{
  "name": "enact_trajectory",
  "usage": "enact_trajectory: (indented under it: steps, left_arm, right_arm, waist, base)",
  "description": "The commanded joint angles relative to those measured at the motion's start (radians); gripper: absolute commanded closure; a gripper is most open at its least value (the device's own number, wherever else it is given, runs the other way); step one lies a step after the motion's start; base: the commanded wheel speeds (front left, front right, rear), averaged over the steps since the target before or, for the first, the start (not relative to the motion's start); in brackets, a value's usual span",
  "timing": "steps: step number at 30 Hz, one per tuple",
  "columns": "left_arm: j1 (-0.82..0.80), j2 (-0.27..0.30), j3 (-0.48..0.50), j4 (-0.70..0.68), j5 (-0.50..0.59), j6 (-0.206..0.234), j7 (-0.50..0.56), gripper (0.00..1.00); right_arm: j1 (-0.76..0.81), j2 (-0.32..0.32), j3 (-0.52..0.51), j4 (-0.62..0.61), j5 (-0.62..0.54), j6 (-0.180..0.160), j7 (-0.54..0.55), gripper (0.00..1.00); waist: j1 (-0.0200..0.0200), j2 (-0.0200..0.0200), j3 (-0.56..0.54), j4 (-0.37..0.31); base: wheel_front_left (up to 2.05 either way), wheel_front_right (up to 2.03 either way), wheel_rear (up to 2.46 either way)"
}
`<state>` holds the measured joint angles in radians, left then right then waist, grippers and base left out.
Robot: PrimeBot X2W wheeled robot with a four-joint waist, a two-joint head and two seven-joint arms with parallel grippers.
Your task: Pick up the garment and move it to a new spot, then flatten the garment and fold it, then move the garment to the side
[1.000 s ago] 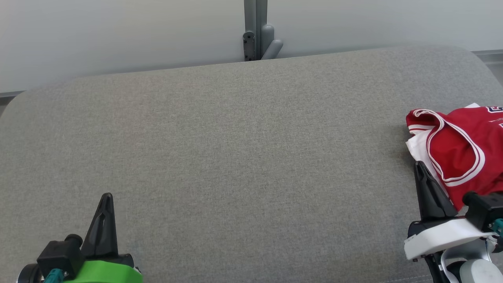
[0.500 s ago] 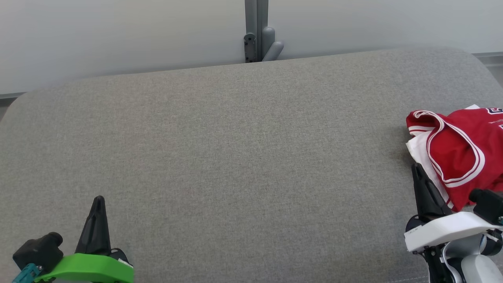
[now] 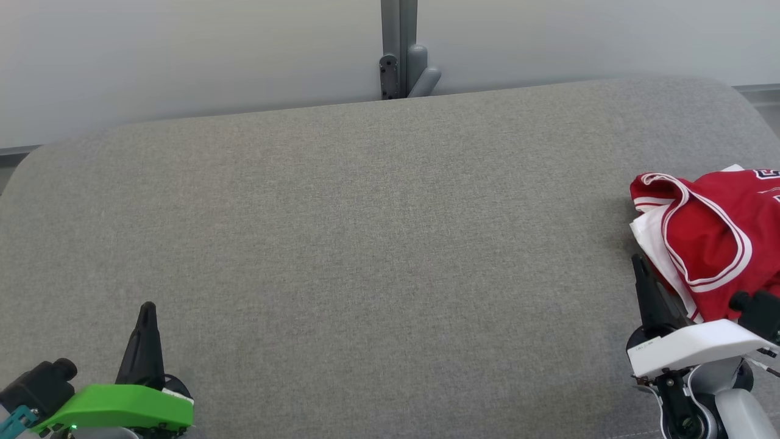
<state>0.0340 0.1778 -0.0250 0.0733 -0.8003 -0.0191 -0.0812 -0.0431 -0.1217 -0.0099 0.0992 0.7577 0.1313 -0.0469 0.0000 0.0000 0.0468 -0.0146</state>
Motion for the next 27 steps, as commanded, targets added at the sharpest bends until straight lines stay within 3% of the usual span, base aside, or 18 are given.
enact_trajectory:
  steps: [1, 27]
  left_arm:
    - [-0.029, 0.001, 0.016, -0.002, -0.043, -0.009, 0.007, 1.0]
    - [-0.07, -0.039, 0.08, 0.059, -0.331, -0.049, 0.075, 1.0]
  right_arm:
    - [-0.029, -0.002, -0.004, 0.0, 0.047, 0.0, 0.006, 1.0]
    - [-0.075, 0.024, -0.012, 0.083, 0.346, 0.0, 0.054, 1.0]
  waist:
    - [0.0, 0.0, -0.001, 0.0]
    - [0.0, 0.0, -0.012, 0.005]
  base:
    - [0.0, 0.0, 0.0]
    - [0.0, 0.0, 0.0]
